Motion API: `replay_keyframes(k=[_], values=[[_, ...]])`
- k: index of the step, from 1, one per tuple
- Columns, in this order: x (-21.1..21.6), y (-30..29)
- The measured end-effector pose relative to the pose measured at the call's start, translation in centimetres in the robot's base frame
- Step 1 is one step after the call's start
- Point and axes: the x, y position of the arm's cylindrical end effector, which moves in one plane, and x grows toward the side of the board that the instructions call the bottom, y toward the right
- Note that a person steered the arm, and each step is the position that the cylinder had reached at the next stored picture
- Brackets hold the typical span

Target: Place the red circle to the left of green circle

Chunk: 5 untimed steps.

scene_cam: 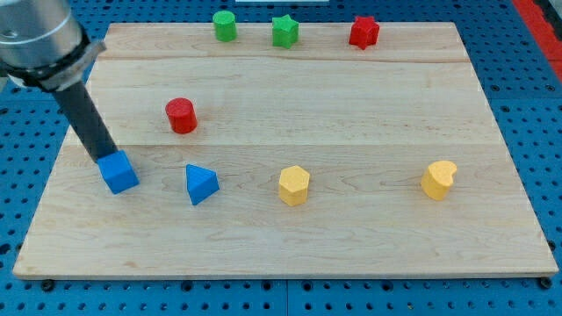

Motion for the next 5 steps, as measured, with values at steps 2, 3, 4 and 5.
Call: replay_keyframes(k=[2, 3, 4, 5], values=[[0.7, 3.2], [-0.7, 5.3], [-2.5, 6.2], [-5.5, 6.2]])
